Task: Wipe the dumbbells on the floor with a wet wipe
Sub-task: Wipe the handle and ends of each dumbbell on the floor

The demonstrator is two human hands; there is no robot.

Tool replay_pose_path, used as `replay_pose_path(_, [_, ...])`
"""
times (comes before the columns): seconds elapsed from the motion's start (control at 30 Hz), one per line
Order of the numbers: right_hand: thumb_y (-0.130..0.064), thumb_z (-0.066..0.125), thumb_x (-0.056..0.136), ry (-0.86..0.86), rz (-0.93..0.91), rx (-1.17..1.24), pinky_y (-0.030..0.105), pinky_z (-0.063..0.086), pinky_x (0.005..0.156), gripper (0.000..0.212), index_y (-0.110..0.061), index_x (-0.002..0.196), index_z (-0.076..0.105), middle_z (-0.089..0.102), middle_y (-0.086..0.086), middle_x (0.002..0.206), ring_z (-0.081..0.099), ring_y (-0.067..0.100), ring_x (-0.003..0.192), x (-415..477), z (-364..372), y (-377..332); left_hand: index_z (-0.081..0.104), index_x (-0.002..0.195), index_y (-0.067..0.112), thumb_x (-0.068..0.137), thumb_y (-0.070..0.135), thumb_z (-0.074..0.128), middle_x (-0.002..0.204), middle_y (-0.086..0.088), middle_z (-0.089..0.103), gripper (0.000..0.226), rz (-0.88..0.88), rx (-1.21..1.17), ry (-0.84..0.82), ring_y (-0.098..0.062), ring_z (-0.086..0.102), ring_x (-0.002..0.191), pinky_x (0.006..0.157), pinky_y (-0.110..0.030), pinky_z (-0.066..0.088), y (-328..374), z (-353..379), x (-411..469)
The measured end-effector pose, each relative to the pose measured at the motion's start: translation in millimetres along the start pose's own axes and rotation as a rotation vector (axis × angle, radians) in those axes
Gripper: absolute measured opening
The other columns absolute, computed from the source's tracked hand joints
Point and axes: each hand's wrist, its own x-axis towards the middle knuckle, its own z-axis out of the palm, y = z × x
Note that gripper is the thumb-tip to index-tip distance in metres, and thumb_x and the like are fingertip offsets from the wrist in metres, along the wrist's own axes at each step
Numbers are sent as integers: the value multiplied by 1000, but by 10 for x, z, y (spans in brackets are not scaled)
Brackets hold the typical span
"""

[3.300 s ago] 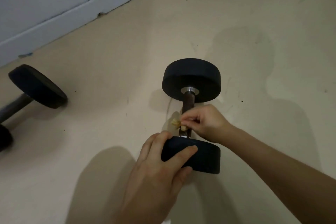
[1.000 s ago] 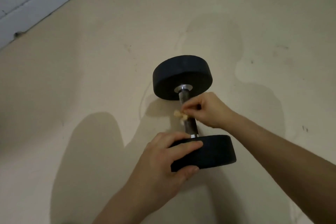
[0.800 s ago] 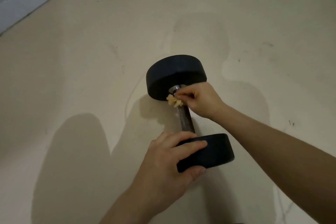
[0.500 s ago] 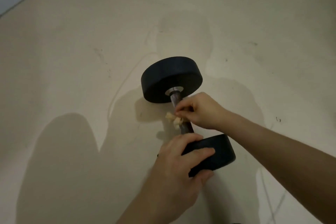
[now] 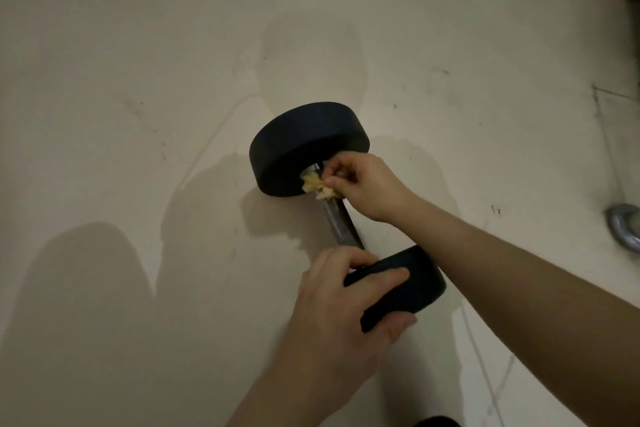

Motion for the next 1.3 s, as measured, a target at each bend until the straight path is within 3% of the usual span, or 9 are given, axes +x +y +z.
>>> replay_pose_path(0.2, [-3, 60, 89, -481, 170, 123, 26, 44, 48, 19, -18, 78, 56, 59, 8, 70, 51, 12, 49, -341, -250, 185, 55, 121, 42, 75, 56, 58, 117, 20, 40, 48, -80, -73, -80, -8, 44, 109, 88, -33, 48, 81, 61, 63])
replay_pose_path(0.37, [-10, 61, 90, -106, 134, 90, 20, 43, 46, 8, -15, 84, 59, 61, 2, 74, 51, 7, 51, 35, -170, 47, 65, 112, 39, 82, 47, 61, 112, 25, 48, 31, -159, -220, -123, -4, 50, 107, 87, -22, 47, 138, -45, 179])
replay_pose_path(0.5, [-8, 62, 88, -252, 243, 215, 22, 40, 46, 9, -13, 92, 55, 59, 11, 81, 50, 11, 51, -185, -175, 162, 66, 117, 30, 91, 30, 59, 111, 16, 50, 26, -261, -49, 1, -2, 52, 99, 78, -7, 43, -191, -141, 654])
replay_pose_path(0.63, [-13, 62, 90, -290, 285, 216, 23, 47, 68, 34, -29, 114, 45, 66, 3, 96, 66, 11, 72, -482, -325, 96, 70, 112, 19, 94, 30, 55, 106, 4, 49, 26, -146, 281, -235, -8, 51, 90, 77, -18, 41, -532, -42, 968])
replay_pose_path(0.83, [-61, 44, 88, 265, 351, -50, 28, 37, 97, 46, -39, 129, 48, 53, -19, 125, 44, 5, 118, -1287, -47, -267, 67, 98, 11, 83, 17, 67, 99, -9, 62, 16, 90, 584, -311, -23, 62, 71, 58, -26, 43, -652, -112, 1078])
replay_pose_path(0.93, [-59, 40, 86, 363, 369, -71, 23, 33, 89, 46, -37, 123, 55, 58, -18, 121, 45, 3, 110, -1349, 149, -273, 63, 105, 10, 79, 14, 70, 100, -11, 62, 27, 5, 657, -239, -26, 62, 67, 53, -29, 43, -737, -129, 1154])
replay_pose_path(1.03, [-56, 41, 83, 438, 389, -69, 25, 34, 89, 49, -35, 124, 54, 56, -13, 123, 43, 7, 114, -1325, 179, -235, 68, 109, 12, 88, 20, 61, 107, -7, 63, 23, 105, 531, -306, -22, 63, 85, 69, -33, 53, -716, -132, 1030])
replay_pose_path(1.23, [-52, 41, 90, 566, 480, 117, 25, 35, 86, 40, -32, 124, 50, 51, -8, 123, 46, 8, 111, -1329, 191, -139, 73, 104, 18, 88, 22, 66, 97, 2, 69, 18, -142, 264, -89, -5, 59, 85, 83, -24, 52, -689, -152, 1147])
replay_pose_path(1.3, [-47, 44, 90, 614, 495, 186, 23, 35, 84, 35, -33, 120, 51, 53, -8, 119, 47, 5, 106, -1325, 178, -100, 75, 98, 19, 85, 20, 69, 94, 6, 69, 14, -105, 275, -189, -2, 58, 84, 81, -18, 48, -598, -83, 1085])
